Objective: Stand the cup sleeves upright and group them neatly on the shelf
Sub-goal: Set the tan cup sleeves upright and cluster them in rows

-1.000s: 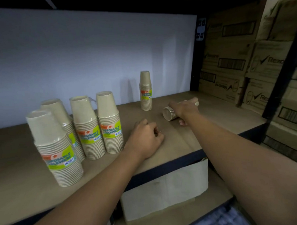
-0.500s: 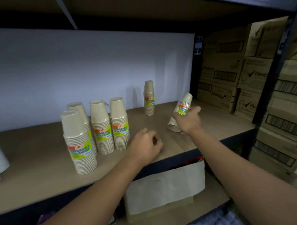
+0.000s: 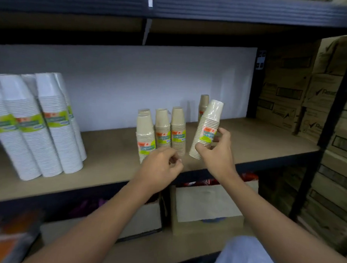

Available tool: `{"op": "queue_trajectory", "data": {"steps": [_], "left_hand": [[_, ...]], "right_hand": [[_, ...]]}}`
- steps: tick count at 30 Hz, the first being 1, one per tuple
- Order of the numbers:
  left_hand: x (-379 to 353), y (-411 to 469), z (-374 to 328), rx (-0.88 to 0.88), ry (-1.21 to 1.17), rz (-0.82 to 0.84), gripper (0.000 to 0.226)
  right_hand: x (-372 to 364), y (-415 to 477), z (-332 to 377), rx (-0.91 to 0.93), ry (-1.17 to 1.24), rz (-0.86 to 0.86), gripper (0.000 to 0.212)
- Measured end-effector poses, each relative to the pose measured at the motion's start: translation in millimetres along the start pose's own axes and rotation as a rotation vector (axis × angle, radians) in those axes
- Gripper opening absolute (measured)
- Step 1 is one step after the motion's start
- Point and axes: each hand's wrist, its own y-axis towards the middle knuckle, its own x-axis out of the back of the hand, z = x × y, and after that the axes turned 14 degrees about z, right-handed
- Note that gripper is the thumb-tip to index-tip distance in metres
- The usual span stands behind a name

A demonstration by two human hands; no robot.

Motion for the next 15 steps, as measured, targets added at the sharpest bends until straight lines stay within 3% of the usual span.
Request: {"op": "queue_trajectory", "data": {"steps": [7,15], "left_hand": [[53.6,-45.3,40.6,0.173,0.065,-0.224,0.013],[46.3,-48.5,104.1,0.437,0.179,-0.093,0.018]], "right_hand": [[-54.0,-19.7,10.3,0.107,0.006,0.16,0.073],[-84.7,-12.2,0.5,0.117,-0.047,0.191,0.081]]}}
